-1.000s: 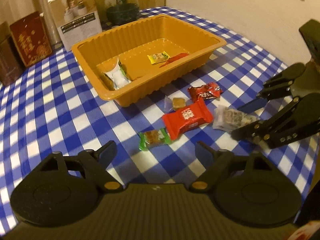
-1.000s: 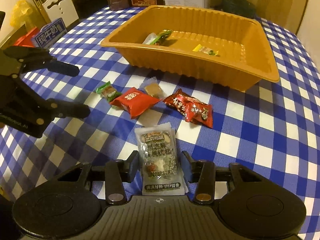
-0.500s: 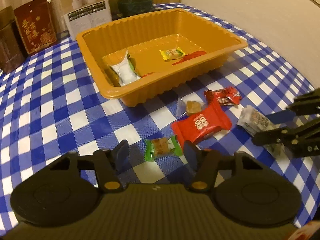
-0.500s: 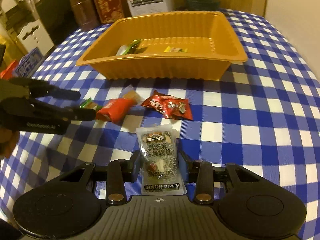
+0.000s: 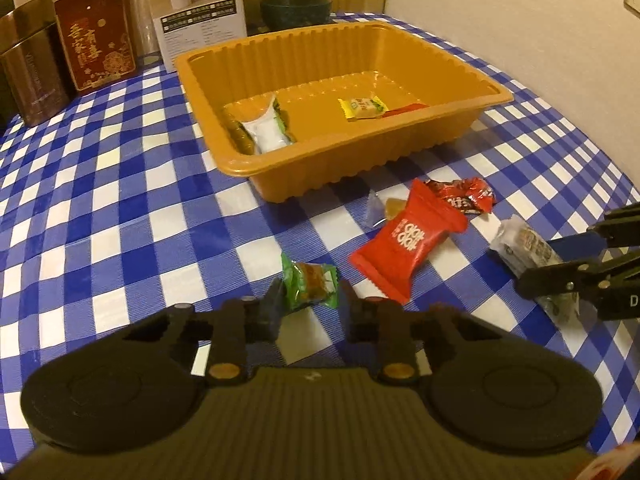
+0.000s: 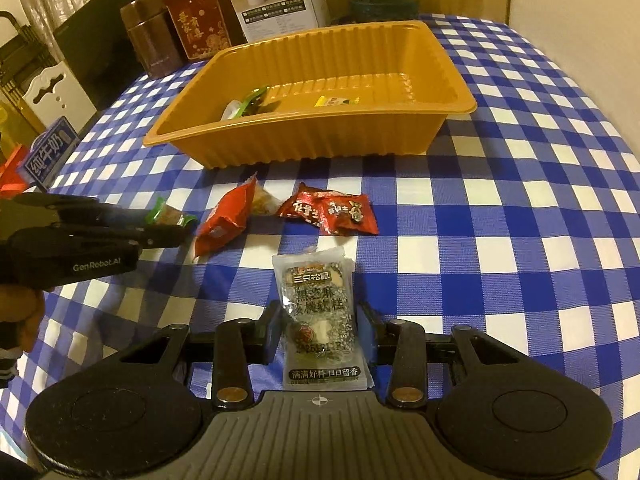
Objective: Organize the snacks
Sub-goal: 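Grasp the green-wrapped candy with the left tool while the right tool holds the packet, then lift both held snacks and carry them over the orange tray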
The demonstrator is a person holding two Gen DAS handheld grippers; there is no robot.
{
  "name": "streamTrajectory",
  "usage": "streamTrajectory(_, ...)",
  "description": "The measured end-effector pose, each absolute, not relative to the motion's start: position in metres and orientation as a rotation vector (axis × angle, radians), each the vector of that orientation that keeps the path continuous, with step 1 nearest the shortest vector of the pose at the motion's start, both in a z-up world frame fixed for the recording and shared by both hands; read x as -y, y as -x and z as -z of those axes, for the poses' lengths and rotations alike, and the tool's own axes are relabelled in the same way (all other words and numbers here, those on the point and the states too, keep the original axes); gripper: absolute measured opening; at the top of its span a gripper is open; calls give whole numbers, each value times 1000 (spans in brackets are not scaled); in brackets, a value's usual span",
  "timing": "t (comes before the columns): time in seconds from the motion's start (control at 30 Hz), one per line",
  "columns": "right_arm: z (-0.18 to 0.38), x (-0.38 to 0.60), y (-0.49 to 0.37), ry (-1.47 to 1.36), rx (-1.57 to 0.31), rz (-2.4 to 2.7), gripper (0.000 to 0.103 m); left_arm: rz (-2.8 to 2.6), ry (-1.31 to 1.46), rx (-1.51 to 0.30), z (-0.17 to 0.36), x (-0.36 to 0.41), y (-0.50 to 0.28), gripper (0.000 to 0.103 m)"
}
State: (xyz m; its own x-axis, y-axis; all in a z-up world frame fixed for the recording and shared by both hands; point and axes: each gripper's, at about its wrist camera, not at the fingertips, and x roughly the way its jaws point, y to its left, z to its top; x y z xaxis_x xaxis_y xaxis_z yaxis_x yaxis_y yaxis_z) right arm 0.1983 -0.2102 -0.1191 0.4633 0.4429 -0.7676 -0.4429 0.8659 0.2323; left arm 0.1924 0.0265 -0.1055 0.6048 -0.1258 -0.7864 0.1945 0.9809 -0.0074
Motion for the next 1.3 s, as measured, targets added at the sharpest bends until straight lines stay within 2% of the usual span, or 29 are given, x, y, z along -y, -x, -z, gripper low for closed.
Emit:
streamTrajectory(0.4, 120, 210, -199, -14, -943, -541, 40, 174, -5, -874, 104, -34, -197, 28)
streamTrajectory(0.57, 119, 210, -199, -21, -941, -536, 40, 173, -1, -868, 100, -33, -193, 20)
streamTrajectory(0.63, 118, 210, -198, -24, -939, -531, 40, 170, 2, -874, 98, -34, -191, 12)
streamTrajectory(1.3, 95, 211, -171, -64, -900, -495, 40, 141, 75, -873, 56, -38, -147, 12)
